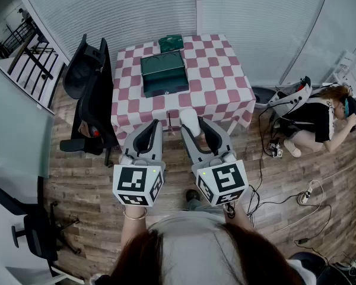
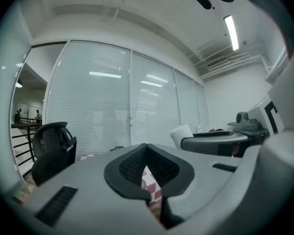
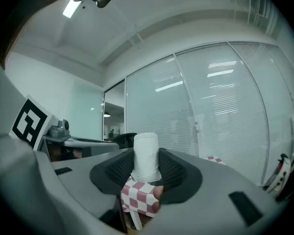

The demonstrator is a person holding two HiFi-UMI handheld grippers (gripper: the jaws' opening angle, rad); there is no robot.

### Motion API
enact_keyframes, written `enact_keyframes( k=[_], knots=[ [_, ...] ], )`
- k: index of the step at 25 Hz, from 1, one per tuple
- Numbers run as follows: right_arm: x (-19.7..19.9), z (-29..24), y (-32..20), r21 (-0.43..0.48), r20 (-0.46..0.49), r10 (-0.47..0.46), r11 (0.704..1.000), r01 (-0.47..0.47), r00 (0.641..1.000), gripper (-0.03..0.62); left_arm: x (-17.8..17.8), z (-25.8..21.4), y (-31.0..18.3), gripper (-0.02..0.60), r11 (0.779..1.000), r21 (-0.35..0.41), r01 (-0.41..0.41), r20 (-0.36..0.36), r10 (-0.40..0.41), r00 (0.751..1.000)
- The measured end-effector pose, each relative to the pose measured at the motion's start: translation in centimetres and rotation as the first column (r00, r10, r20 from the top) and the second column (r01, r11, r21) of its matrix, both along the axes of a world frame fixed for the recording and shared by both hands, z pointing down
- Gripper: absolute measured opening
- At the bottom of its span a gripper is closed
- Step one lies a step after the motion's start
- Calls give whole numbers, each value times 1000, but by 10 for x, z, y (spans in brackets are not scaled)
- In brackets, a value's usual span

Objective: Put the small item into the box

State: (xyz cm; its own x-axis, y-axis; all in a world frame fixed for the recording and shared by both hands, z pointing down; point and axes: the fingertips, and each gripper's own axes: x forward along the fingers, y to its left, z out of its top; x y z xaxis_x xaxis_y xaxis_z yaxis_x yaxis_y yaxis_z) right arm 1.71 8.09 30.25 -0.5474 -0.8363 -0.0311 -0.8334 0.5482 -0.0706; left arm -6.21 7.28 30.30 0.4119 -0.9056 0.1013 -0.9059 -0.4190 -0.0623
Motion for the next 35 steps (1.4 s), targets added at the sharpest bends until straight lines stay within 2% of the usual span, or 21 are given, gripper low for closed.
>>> enact_keyframes(
  k=[16, 24, 35],
  knots=[
    [14, 6, -18, -11, 56, -82, 996, 83, 995, 175, 2, 15, -19, 6, 996, -24, 84, -12, -84, 996],
    [16, 13, -28, -26, 68, -90, 995, 92, 994, 175, 6, 17, -29, 6, 996, -29, 83, 3, -83, 997],
    [11, 19, -75, -34, 54, -82, 996, 84, 995, 175, 11, 22, -82, 6, 998, -34, 51, -4, -51, 999]
  ],
)
